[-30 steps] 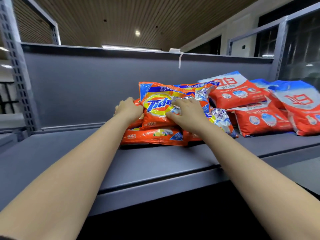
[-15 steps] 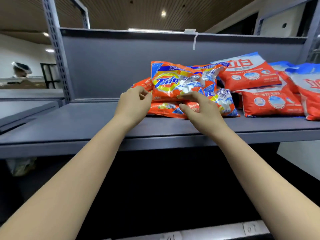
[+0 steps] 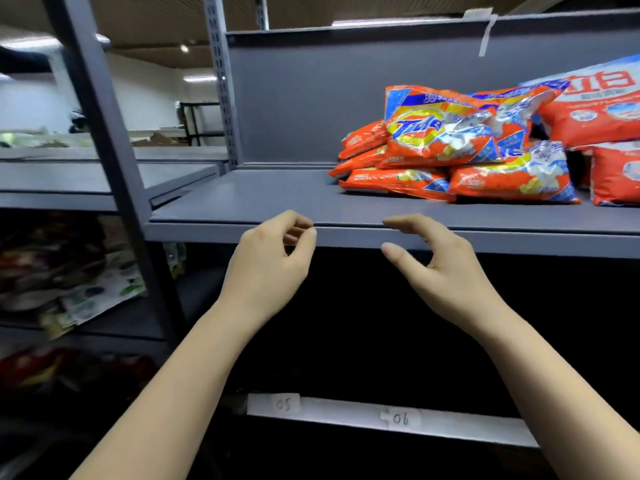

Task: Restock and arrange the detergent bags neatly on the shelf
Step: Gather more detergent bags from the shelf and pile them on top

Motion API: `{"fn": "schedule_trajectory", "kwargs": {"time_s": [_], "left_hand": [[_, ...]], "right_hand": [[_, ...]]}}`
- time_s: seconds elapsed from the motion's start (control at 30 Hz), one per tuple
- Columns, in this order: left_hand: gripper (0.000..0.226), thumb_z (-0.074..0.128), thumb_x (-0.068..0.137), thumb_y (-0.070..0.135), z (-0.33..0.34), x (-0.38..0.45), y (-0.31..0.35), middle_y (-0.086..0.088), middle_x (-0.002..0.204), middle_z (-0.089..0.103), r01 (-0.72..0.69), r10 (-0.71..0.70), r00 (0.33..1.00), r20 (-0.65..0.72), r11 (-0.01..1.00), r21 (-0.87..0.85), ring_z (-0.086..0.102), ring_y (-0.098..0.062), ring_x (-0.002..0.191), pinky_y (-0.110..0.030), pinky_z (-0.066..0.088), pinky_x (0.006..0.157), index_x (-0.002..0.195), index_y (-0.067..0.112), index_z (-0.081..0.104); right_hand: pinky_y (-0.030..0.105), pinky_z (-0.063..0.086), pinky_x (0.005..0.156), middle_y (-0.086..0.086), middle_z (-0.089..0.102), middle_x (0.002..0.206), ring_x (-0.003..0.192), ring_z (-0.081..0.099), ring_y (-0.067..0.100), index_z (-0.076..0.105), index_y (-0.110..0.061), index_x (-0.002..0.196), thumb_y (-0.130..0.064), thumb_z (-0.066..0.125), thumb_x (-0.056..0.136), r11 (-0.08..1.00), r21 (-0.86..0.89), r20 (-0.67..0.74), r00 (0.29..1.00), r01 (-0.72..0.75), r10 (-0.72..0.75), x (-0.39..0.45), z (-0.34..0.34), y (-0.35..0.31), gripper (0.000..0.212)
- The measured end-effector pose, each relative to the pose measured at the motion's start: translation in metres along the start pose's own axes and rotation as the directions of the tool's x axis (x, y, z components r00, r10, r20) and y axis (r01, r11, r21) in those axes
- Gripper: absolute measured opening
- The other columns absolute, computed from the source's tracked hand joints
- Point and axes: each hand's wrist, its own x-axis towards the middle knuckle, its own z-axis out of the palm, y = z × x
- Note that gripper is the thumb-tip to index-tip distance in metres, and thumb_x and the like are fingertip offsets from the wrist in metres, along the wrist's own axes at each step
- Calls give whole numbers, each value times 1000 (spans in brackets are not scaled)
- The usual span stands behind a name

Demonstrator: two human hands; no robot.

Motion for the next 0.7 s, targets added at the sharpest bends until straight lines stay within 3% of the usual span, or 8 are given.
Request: {"fn": "schedule_trajectory", "kwargs": {"time_s": [0.27, 0.43, 0.5, 0.6, 0.7], "left_hand": [[12, 55, 91, 30, -58, -36, -69, 19, 87, 66, 87, -87, 996, 11, 996, 37, 57, 7, 86, -14, 44, 72, 96, 28, 66], [14, 53, 93, 30, -121, -57, -130, 18, 88, 65, 150, -149, 988, -26, 987, 61, 57, 4, 87, -15, 45, 76, 98, 29, 66], [14, 53, 93, 29, -148, -64, -159, 19, 91, 65, 170, -167, 985, -41, 983, 66, 56, 6, 86, -8, 41, 73, 98, 29, 66], [15, 53, 94, 30, -189, -72, -203, 21, 93, 65, 213, -211, 977, -42, 974, 75, 54, 8, 70, -7, 37, 61, 99, 29, 66], [13, 53, 93, 31, -231, -76, -245, 17, 90, 66, 255, -253, 967, -42, 965, 58, 57, 0, 75, -14, 43, 63, 97, 29, 65]], "right_hand": [[12, 35, 96, -18, 61, 117, 114, 51, -2, 60, -29, 118, -30, 62, 89, 998, 43, 83, 995, 53, -57, -9, 79, -44, 29], [3, 32, 94, -21, 59, 115, 112, 51, -4, 60, -31, 119, -31, 62, 88, 993, 80, 148, 984, 88, -99, -7, 157, -95, 31], [2, 31, 94, -22, 59, 115, 113, 50, -6, 59, -31, 120, -31, 62, 89, 991, 106, 162, 982, 85, -101, -8, 190, -118, 32], [4, 33, 94, -23, 58, 115, 113, 50, -7, 58, -32, 121, -32, 62, 89, 989, 128, 186, 978, 76, -99, -8, 240, -152, 32], [13, 37, 97, -25, 56, 117, 115, 48, -7, 56, -36, 121, -34, 60, 90, 987, 146, 204, 974, 65, -95, -6, 289, -186, 32]]}}
